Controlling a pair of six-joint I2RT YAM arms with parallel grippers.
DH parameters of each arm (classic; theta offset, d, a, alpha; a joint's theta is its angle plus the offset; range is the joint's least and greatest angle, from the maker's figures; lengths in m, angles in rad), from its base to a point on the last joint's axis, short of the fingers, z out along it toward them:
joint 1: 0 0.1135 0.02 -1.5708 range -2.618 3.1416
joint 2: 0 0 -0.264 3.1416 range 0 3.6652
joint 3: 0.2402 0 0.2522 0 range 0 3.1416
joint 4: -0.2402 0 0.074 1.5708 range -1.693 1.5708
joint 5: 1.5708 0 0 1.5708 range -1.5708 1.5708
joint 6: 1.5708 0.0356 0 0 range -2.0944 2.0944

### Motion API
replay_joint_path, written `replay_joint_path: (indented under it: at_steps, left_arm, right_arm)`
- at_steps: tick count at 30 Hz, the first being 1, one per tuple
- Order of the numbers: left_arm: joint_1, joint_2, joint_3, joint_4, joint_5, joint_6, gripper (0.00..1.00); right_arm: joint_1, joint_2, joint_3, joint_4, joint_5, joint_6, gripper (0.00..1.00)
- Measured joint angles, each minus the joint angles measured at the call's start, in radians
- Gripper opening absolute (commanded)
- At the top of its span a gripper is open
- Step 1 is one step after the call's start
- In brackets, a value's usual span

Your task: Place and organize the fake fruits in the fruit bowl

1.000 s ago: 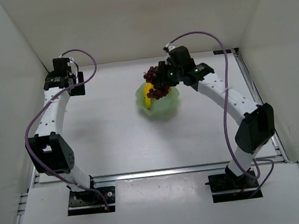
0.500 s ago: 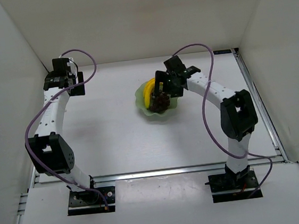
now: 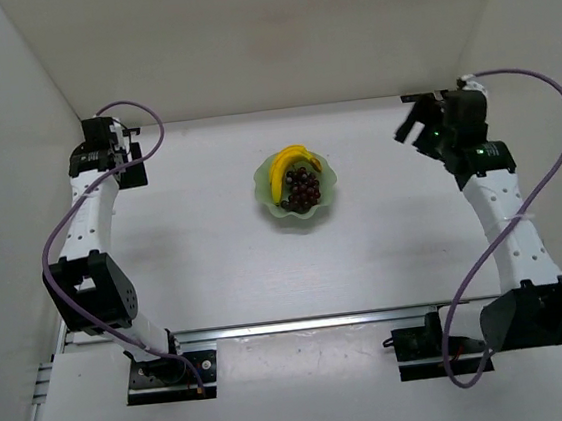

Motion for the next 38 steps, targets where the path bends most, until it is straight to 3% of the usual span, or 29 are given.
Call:
replay_joint_path:
  at_steps: [4,9,38]
  left_arm:
    - [0.031,-0.001,-0.01,-0.003,0.006,-0.016,1.0]
    - [0.037,-0.001,-0.014,-0.01,0.008,-0.038,1.0]
    - [0.038,-0.042,-0.062,-0.017,0.024,-0.04,1.0]
  right_arm:
    - [-0.216,-0.006,-0.142,-0.055,-0.076,-0.022,1.0]
    - [-0.282,0.062,-0.308,-0.146,-0.14,-0.04,1.0]
    - [-0.302,0.06,-0.331,-0.176,-0.142,-0.045,1.0]
